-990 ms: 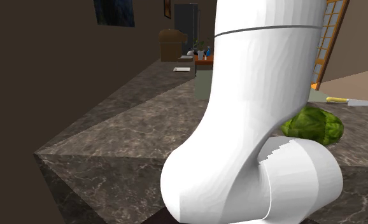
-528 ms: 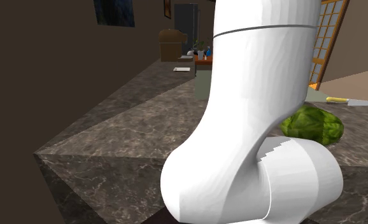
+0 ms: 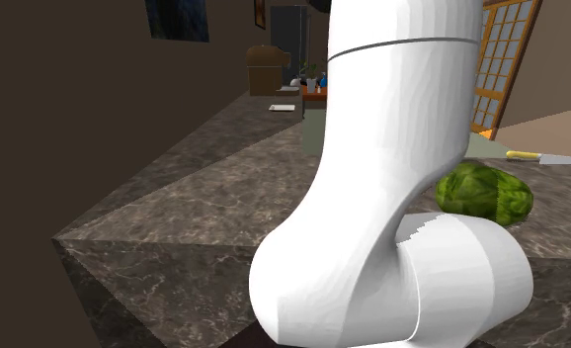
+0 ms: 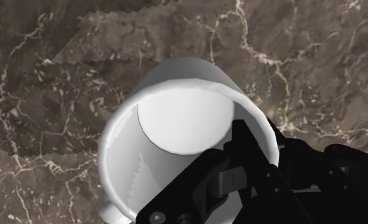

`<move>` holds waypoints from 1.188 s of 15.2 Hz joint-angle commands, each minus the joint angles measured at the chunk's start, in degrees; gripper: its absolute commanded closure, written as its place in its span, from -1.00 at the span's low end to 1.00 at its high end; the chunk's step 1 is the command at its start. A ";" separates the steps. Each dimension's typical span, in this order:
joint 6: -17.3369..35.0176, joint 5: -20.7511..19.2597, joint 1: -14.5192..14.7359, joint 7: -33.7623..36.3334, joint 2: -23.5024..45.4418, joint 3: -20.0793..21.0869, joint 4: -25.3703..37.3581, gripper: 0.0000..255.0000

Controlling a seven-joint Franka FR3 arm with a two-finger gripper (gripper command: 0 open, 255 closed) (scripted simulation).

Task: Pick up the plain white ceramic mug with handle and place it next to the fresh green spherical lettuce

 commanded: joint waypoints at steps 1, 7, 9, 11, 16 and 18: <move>1.60 0.22 -0.07 0.06 0.55 0.09 -1.06 1.00; 1.60 0.22 -0.07 0.06 0.55 0.09 -1.06 1.00; 1.61 0.22 -0.07 0.05 0.55 0.09 -1.07 -1.00; 1.61 0.22 -0.07 0.06 0.54 0.09 -1.08 -1.00; -2.00 -0.50 0.52 0.57 -1.13 0.03 0.96 -1.00; -5.26 -1.00 0.98 0.92 -2.37 0.06 3.05 -1.00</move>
